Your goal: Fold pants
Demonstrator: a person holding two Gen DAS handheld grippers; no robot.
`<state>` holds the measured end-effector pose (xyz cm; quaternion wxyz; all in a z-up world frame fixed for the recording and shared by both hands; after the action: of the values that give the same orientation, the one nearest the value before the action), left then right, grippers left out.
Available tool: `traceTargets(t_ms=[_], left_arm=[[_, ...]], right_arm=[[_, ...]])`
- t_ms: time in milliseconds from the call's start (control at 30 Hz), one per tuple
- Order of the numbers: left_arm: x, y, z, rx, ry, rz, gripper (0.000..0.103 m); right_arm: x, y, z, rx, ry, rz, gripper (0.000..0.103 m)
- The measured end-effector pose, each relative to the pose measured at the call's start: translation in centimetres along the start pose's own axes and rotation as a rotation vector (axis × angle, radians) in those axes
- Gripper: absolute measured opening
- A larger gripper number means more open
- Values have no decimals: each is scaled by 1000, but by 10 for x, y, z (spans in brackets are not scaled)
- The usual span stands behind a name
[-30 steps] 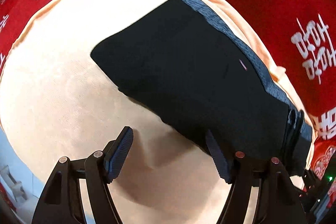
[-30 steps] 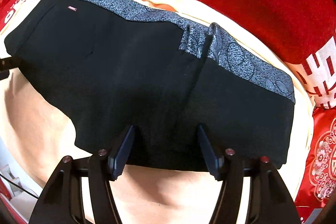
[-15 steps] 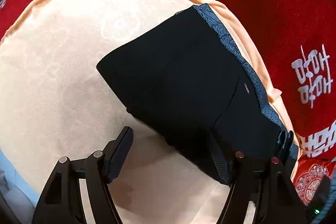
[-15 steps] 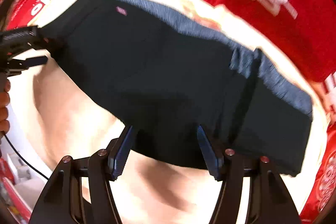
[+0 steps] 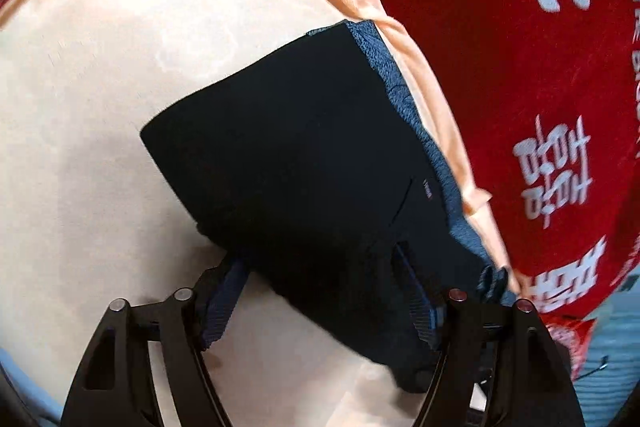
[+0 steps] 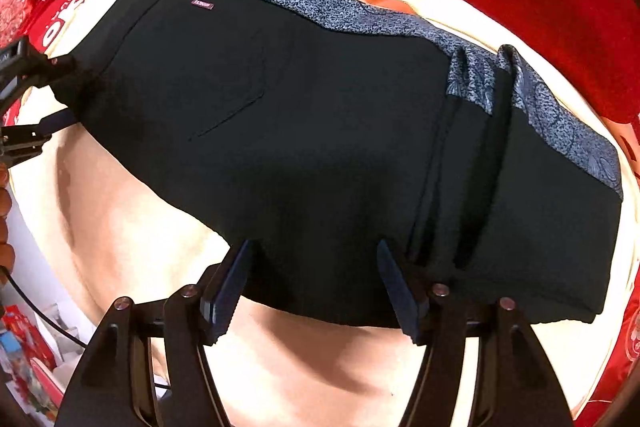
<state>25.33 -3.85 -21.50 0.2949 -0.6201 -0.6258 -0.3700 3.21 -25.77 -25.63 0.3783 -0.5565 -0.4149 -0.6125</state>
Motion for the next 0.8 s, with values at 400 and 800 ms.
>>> traceTargets(t_ms=[400,800], left_arm=[[1,13,-8,78,-195,-70,81],[-15,13,-13,-106,207,-77,37]], right_arm=[[-5,-4,19,11,3,-4,71],[14,13,20,13,45,-20,72]])
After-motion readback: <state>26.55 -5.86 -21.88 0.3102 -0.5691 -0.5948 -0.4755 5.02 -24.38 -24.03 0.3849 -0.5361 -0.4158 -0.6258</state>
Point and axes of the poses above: each gripper's, at about its wrist camera, not at the fingertips, and x roughly against the way its jaws point, z to its left, y to its top, the point moved 10 cm from there along -x, roughly the way its jaws point, and after that the axes turned 4 degrees about -x, right-handed, at the moved point
